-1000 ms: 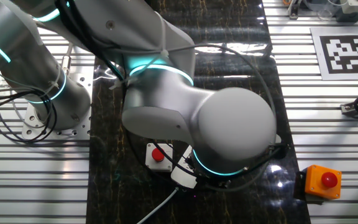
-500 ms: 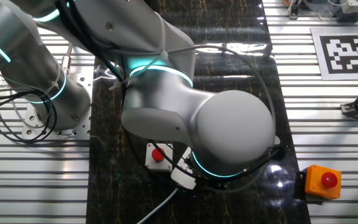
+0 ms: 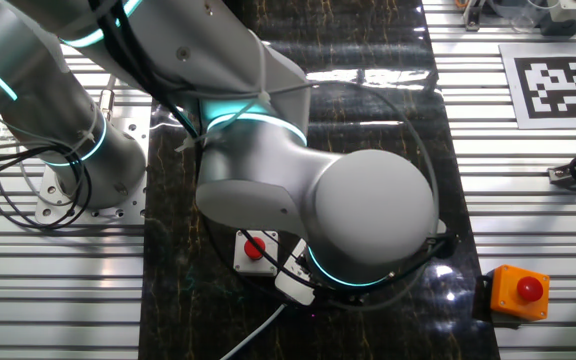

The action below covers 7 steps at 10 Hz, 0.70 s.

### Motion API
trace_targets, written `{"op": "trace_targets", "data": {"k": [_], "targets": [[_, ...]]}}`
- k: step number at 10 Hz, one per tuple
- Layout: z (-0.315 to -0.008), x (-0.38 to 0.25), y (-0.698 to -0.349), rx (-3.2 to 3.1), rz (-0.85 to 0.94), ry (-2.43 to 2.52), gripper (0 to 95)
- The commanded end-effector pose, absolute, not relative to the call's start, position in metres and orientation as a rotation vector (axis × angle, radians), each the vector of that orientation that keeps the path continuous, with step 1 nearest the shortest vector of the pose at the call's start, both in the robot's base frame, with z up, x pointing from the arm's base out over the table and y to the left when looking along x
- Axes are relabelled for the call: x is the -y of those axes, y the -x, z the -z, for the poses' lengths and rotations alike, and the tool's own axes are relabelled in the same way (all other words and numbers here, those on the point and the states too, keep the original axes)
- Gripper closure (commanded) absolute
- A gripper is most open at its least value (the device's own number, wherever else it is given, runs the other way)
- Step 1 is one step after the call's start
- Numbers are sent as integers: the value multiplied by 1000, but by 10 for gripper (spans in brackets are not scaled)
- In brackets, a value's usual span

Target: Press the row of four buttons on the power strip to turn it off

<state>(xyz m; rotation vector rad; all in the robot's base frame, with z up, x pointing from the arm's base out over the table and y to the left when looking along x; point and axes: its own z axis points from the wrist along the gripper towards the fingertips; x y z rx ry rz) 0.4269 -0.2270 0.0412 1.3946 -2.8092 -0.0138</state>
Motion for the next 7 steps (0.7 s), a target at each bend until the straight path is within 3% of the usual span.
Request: {"op": "trace_targets", "data": {"k": [1,7], "targets": [[-39,227,-427,2808,6,-1395,570],[-33,226,-424,2797,5,-1406,570]]}}
